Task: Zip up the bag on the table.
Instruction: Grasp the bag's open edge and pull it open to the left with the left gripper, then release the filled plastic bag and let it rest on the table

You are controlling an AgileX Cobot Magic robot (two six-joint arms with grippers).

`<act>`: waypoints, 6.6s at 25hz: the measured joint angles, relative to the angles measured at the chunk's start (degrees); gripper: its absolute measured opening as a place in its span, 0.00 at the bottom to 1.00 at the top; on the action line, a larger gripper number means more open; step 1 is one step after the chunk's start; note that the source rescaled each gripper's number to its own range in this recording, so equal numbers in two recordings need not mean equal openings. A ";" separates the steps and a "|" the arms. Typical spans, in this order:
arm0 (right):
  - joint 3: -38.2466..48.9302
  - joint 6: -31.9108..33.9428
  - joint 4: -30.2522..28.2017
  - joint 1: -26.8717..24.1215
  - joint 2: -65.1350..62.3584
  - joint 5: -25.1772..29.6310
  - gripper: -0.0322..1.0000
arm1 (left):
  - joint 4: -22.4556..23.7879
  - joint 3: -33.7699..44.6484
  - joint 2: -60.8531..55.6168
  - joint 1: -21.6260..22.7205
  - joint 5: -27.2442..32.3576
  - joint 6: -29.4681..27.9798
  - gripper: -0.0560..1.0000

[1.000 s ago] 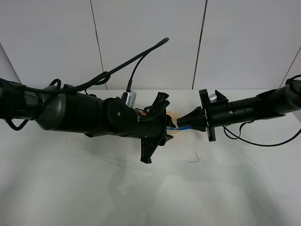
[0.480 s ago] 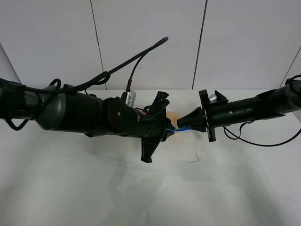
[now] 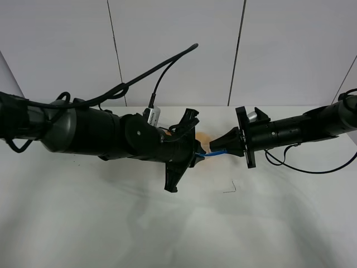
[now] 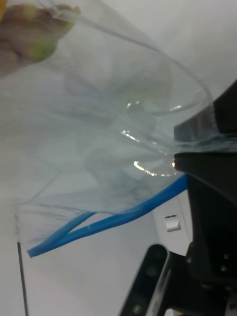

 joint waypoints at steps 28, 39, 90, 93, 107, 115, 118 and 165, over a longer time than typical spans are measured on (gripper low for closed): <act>0.00 0.00 0.34 0.00 0.00 -1.18 0.03 | 21.25 0.34 -4.07 28.55 16.19 3.30 0.05; 0.00 0.00 0.62 0.34 0.00 -1.06 0.03 | 20.81 0.34 -4.07 35.04 18.96 8.27 0.05; 0.00 0.00 -1.45 0.15 0.00 -1.06 0.03 | 37.46 -13.57 -4.84 43.26 60.29 68.19 1.00; 0.00 0.00 -1.59 0.15 0.00 -1.06 0.03 | 37.58 -13.64 -5.70 43.26 66.92 67.34 1.00; 0.00 0.13 -3.04 0.15 0.00 -1.06 0.03 | 37.23 -5.78 -25.35 43.26 72.70 66.97 1.00; 0.00 0.13 -3.52 0.15 0.00 -1.06 0.03 | 37.23 15.62 -49.20 43.26 72.75 66.97 1.00; 0.00 0.13 -3.52 0.15 0.00 -1.06 0.03 | 37.23 23.53 -58.61 43.26 72.63 66.97 1.00; 0.00 0.13 -5.17 0.15 0.00 -0.89 0.03 | 37.24 32.59 -106.57 44.08 66.44 66.97 1.00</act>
